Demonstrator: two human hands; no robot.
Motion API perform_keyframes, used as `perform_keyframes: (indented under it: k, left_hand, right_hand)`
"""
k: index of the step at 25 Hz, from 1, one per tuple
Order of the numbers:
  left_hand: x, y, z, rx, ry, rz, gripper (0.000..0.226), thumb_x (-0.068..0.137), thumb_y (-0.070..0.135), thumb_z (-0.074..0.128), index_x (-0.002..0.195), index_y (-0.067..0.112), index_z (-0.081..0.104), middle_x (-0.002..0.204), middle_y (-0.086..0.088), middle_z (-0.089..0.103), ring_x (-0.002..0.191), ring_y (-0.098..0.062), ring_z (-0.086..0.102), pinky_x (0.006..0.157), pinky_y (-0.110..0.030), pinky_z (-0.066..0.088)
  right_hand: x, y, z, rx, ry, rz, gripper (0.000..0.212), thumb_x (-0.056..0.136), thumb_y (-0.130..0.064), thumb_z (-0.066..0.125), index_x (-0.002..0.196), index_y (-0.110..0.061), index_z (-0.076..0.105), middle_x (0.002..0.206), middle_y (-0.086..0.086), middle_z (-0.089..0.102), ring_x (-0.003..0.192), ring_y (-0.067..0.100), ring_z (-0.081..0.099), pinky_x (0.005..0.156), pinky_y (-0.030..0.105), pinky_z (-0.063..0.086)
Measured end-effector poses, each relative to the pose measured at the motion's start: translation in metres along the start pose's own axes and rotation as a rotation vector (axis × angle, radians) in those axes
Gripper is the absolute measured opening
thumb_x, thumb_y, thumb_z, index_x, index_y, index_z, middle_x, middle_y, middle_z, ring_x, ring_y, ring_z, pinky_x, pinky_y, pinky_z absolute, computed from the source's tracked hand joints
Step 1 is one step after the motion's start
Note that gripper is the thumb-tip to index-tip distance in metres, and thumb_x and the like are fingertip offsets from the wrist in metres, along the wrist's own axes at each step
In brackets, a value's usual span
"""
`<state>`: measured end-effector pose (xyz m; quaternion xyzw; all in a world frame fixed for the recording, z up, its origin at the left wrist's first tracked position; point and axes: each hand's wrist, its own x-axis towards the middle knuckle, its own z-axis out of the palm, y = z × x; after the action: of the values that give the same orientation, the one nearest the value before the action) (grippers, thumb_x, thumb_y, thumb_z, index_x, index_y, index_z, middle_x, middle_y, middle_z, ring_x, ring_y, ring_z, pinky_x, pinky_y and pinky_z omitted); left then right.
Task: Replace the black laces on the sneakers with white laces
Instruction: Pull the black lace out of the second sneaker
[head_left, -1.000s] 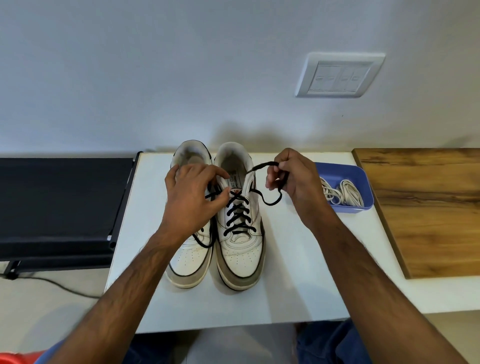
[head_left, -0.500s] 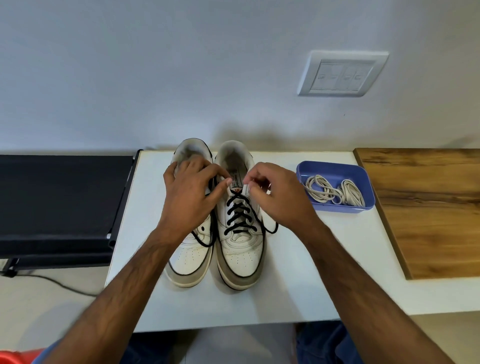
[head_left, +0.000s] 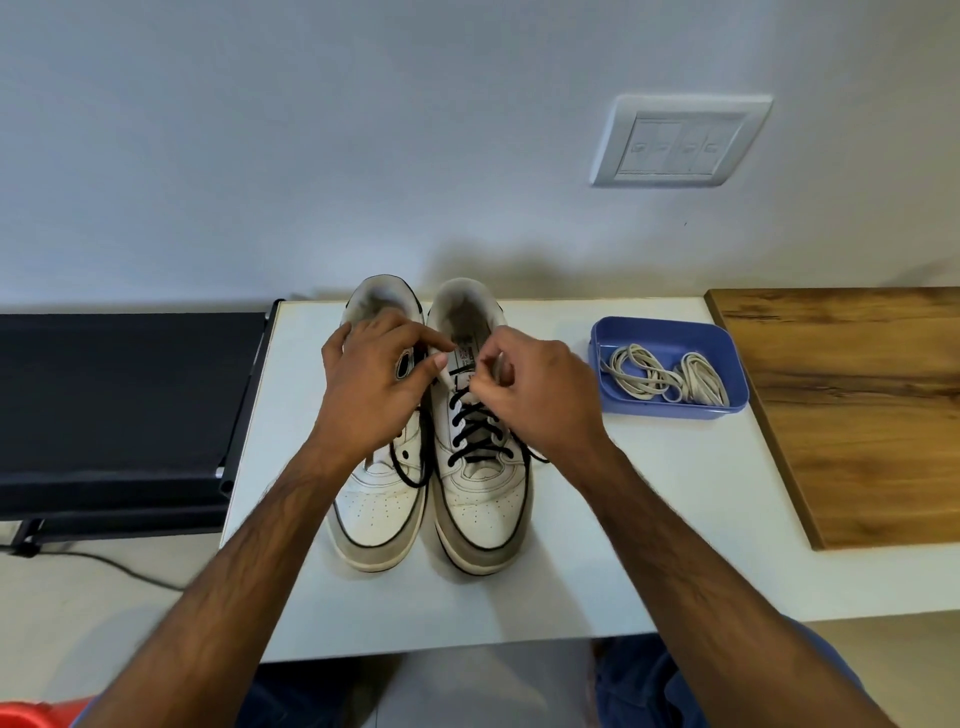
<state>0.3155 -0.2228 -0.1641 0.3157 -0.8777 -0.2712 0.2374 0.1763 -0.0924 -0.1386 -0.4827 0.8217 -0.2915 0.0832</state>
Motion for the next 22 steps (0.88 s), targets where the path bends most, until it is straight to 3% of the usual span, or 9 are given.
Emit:
perform_keyframes:
  k: [3, 6, 9, 11, 14, 19, 22]
  left_hand:
    - [0.0, 0.0, -0.001, -0.013, -0.001, 0.0, 0.022, 0.091, 0.05, 0.054, 0.104, 0.042, 0.07, 0.1, 0.02, 0.054, 0.114, -0.001, 0.048, 0.115, -0.05, 0.02]
    - [0.001, -0.002, -0.001, -0.037, 0.002, -0.005, 0.021, 0.091, 0.051, 0.054, 0.103, 0.043, 0.069, 0.099, 0.02, 0.054, 0.113, 0.001, 0.047, 0.115, -0.051, 0.019]
    - [0.001, -0.001, -0.001, -0.039, 0.015, 0.01, 0.024, 0.091, 0.053, 0.053, 0.104, 0.042, 0.07, 0.101, 0.017, 0.055, 0.115, -0.003, 0.048, 0.114, -0.053, 0.021]
    - [0.001, -0.001, 0.0, -0.039, 0.023, 0.012, 0.025, 0.09, 0.054, 0.053, 0.105, 0.042, 0.07, 0.103, 0.016, 0.055, 0.116, -0.004, 0.049, 0.114, -0.053, 0.022]
    - [0.0, -0.003, 0.001, -0.036, 0.023, 0.017, 0.029, 0.091, 0.056, 0.051, 0.108, 0.041, 0.069, 0.104, 0.016, 0.056, 0.116, -0.005, 0.05, 0.114, -0.054, 0.023]
    - [0.0, -0.004, 0.0, -0.021, 0.012, 0.029, 0.028, 0.092, 0.055, 0.051, 0.108, 0.04, 0.069, 0.102, 0.018, 0.054, 0.115, -0.006, 0.05, 0.114, -0.052, 0.022]
    - [0.001, -0.004, 0.001, -0.018, 0.023, 0.033, 0.028, 0.092, 0.054, 0.052, 0.107, 0.039, 0.069, 0.102, 0.018, 0.054, 0.115, -0.005, 0.049, 0.114, -0.051, 0.022]
  right_hand:
    - [-0.001, 0.014, -0.011, 0.019, 0.091, 0.055, 0.012, 0.081, -0.041, 0.064, 0.08, -0.029, 0.061, 0.056, -0.015, 0.054, 0.056, 0.009, 0.054, 0.056, 0.026, 0.043]
    - [-0.003, 0.019, -0.01, 0.095, 0.058, 0.043, 0.019, 0.08, -0.048, 0.053, 0.079, -0.029, 0.059, 0.058, -0.015, 0.053, 0.057, 0.009, 0.053, 0.054, 0.026, 0.04]
    - [-0.001, 0.009, -0.005, 0.136, 0.04, -0.042, 0.012, 0.09, -0.035, 0.061, 0.099, -0.03, 0.067, 0.065, -0.017, 0.054, 0.062, 0.005, 0.051, 0.057, 0.023, 0.037]
    - [0.002, 0.003, 0.005, 0.075, 0.004, -0.107, 0.018, 0.094, -0.033, 0.062, 0.11, -0.029, 0.071, 0.083, -0.015, 0.063, 0.073, 0.004, 0.054, 0.062, 0.02, 0.039]
    - [0.002, -0.004, 0.019, -0.004, -0.004, -0.127, 0.013, 0.095, -0.032, 0.062, 0.1, -0.025, 0.072, 0.086, -0.012, 0.059, 0.074, 0.012, 0.055, 0.066, 0.028, 0.038]
    - [0.005, 0.015, -0.006, 0.046, 0.201, -0.008, 0.007, 0.083, -0.031, 0.065, 0.078, -0.027, 0.06, 0.075, -0.015, 0.046, 0.067, 0.001, 0.046, 0.058, 0.024, 0.031]
    - [0.004, 0.034, -0.022, 0.032, 0.231, 0.035, 0.008, 0.078, -0.034, 0.061, 0.077, -0.027, 0.059, 0.08, -0.012, 0.045, 0.068, 0.009, 0.047, 0.059, 0.027, 0.031]
